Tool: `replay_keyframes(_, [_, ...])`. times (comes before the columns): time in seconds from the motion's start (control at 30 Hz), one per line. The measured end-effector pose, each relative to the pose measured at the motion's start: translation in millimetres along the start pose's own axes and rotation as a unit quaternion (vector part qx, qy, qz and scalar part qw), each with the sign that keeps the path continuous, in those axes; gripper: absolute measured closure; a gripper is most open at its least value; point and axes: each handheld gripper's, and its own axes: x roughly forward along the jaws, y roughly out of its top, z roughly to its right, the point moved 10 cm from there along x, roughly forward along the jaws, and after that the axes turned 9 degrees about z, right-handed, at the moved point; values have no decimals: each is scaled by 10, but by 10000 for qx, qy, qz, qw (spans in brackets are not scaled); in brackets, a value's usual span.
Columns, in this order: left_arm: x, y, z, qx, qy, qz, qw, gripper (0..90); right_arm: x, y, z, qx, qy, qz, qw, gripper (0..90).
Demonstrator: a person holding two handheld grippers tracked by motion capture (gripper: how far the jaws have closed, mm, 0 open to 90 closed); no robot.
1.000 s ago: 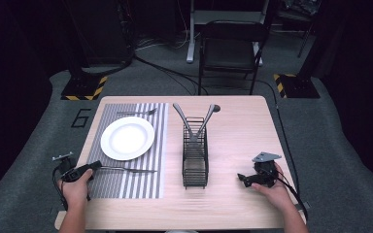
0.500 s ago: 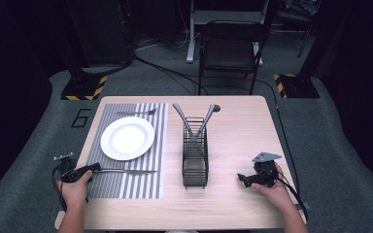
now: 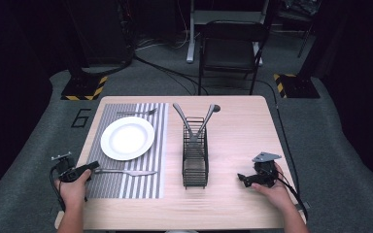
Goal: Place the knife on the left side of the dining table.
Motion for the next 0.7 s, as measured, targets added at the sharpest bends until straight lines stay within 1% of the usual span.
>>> replay_keyframes(0.03, [-3,7,30,22,-8,19,10000,643,0,0,0,-1,0,1,10000,0])
replay_keyframes(0.07, [-8,9,57,113,-46,9,9999,642,0,0,1,-3,-1,2,10000,0])
replay_keyframes(0.13, [-14,15,134,176,-100,22,9998,638,0,0,0,-1,-2,1,10000,0])
replay_keyframes(0.17, [-21,13,165,254,-142,1,9996,633,0,0,0,-1,0,0,10000,0])
replay_keyframes(0.2, [-28,8,240,366,-220,-16,9991,628,0,0,0,-1,-1,-1,10000,0])
replay_keyframes(0.23, [-28,8,240,366,-220,-16,9991,623,0,0,0,-1,-1,-1,10000,0])
replay_keyframes(0.27, [-33,-1,319,493,-320,-46,9983,616,0,0,1,-4,0,1,10000,0])
replay_keyframes(0.3, [-33,-1,319,493,-320,-46,9983,612,0,0,1,-4,0,1,10000,0])
replay_keyframes(0.37, [-36,-7,400,645,-419,-42,9970,609,0,0,1,-4,-3,2,10000,0])
replay_keyframes(0.4, [-40,-11,453,638,-469,-36,9969,606,0,0,1,-5,-2,2,10000,0])
replay_keyframes(0.43, [-41,-15,497,687,-508,-30,9963,601,0,0,0,-1,1,-1,10000,0])
replay_keyframes(0.47, [-43,-30,568,856,-569,-68,9947,591,0,0,1,-3,-3,2,10000,0])
replay_keyframes(0.5, [-43,-30,568,856,-569,-68,9947,588,0,0,1,-3,-3,2,10000,0])
replay_keyframes(0.53, [-33,-51,624,1053,-604,-114,9925,584,0,0,0,-3,0,1,10000,0])
replay_keyframes(0.57, [-33,-51,624,1053,-604,-114,9925,580,0,0,0,-3,0,1,10000,0])
replay_keyframes(0.6, [-23,-62,654,1118,-632,-111,9917,580,0,0,1,-4,-1,2,10000,0])
replay_keyframes(0.63, [-14,-79,687,1171,-687,-130,9907,575,0,0,1,-5,-1,2,10000,0])
replay_keyframes(0.67, [-6,-119,751,1337,-774,-203,9878,571,0,0,0,-3,-1,1,10000,0])
replay_keyframes(0.7, [-6,-119,751,1337,-774,-203,9878,568,0,0,0,-3,-1,1,10000,0])
